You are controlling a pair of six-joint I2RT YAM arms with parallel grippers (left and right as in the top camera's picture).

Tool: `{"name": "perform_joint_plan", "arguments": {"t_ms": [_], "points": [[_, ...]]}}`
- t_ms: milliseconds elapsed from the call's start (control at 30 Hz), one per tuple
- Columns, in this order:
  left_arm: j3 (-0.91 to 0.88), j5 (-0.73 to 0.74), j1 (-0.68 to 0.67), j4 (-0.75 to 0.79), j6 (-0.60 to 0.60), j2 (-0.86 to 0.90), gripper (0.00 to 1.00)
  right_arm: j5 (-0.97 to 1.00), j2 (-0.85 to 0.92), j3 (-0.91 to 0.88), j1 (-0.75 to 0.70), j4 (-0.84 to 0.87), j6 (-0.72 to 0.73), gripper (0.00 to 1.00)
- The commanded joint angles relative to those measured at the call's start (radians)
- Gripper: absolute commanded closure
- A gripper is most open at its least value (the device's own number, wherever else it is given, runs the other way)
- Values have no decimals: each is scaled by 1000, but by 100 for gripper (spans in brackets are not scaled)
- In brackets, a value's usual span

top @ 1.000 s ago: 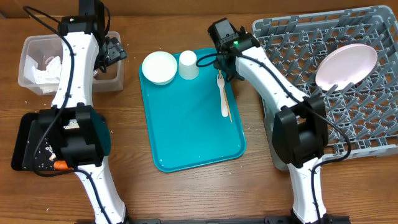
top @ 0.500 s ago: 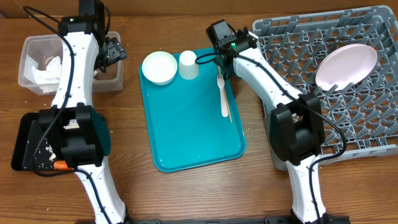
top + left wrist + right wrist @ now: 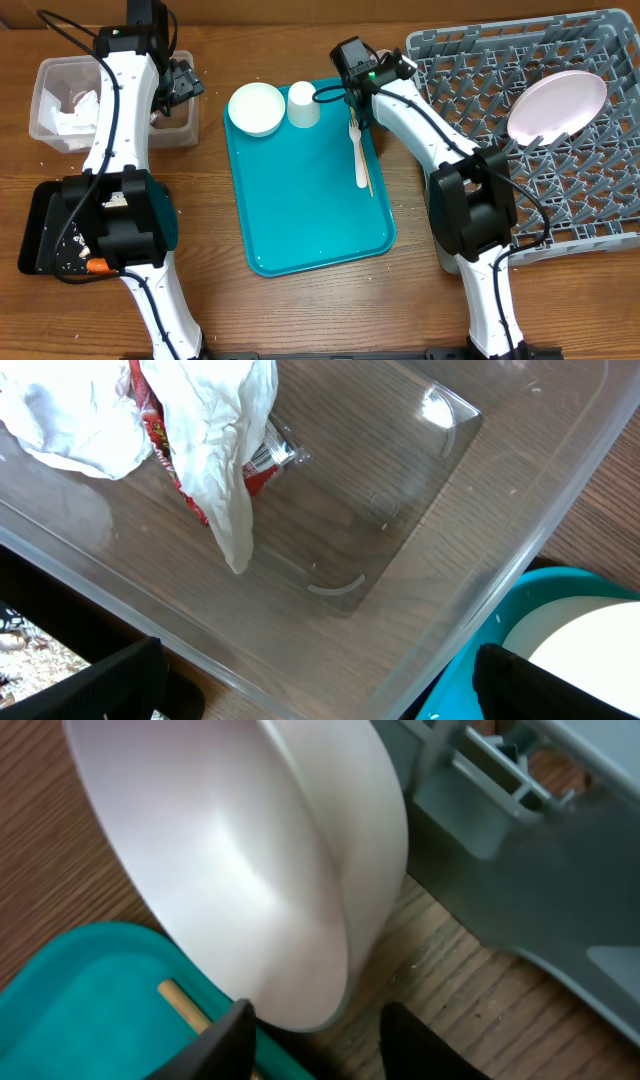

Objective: Sort waste into correct bins and load items into the dishwasher rack

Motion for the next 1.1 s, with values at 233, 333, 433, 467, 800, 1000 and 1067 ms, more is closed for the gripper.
{"name": "perform_joint_plan", "arguments": {"t_ms": [233, 333, 433, 467, 800, 1000, 1067], "points": [[22, 3, 2, 0, -24, -6, 0, 51, 18, 16, 1, 4, 8, 86], [22, 3, 2, 0, -24, -6, 0, 51, 17, 18, 1, 3, 3, 89], [22, 3, 2, 0, -24, -6, 0, 51, 16, 18, 1, 3, 0, 94], [22, 3, 2, 0, -24, -6, 0, 50, 16, 18, 1, 3, 0, 96], [22, 3, 2, 0, -24, -6, 0, 50, 11, 122, 1, -58, -83, 96], [22, 3, 2, 0, -24, -6, 0, 43, 11, 220, 1, -102, -132, 85], [22, 3, 2, 0, -24, -6, 0, 37, 12, 219, -1, -103, -129, 61]]}}
